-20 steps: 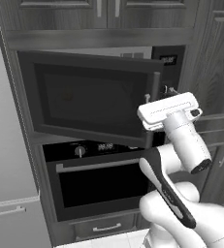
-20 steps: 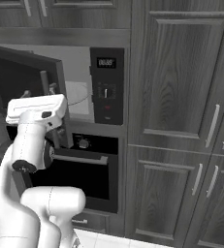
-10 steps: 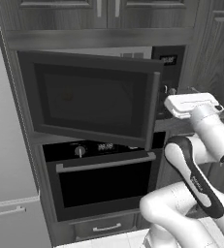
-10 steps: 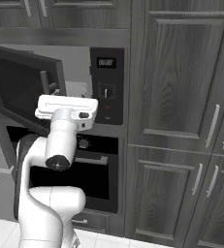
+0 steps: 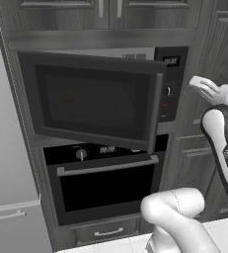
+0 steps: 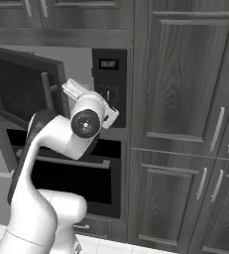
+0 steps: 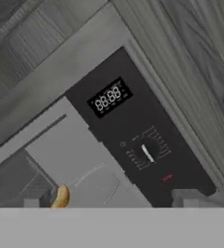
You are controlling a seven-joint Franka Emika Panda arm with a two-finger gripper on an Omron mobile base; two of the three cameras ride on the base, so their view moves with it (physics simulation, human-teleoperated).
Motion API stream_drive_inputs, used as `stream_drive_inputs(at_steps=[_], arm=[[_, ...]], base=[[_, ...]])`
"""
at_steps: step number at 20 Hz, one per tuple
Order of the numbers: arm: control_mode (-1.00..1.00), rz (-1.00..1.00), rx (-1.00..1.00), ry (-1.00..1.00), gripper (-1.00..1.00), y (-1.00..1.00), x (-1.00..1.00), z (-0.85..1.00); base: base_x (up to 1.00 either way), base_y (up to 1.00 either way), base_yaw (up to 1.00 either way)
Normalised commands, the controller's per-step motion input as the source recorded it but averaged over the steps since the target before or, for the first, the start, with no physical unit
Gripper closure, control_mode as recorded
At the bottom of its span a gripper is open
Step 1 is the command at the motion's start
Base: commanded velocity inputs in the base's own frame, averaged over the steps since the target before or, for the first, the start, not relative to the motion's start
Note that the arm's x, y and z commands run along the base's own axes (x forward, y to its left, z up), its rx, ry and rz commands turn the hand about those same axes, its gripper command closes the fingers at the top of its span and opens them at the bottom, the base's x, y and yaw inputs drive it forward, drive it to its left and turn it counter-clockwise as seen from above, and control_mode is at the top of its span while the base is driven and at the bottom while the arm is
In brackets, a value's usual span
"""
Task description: Open the microwave door.
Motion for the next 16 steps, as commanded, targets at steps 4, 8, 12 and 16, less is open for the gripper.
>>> stream_drive_inputs(at_steps=[4, 8, 12, 16], arm=[[-1.0, 0.11, 0.28, 0.84, -1.0, -0.11, 0.14, 0.09], [-1.0, 0.0, 0.16, 0.15, -1.0, 0.0, -0.1, -0.54], [-1.0, 0.02, 0.23, 0.09, -1.0, 0.0, -0.16, -0.6], [-1.0, 0.02, 0.3, 0.05, -1.0, 0.03, -0.01, -0.58]], base=[[0.0, 0.0, 0.0], [0.0, 0.0, 0.0], [0.0, 0.0, 0.0], [0.0, 0.0, 0.0]])
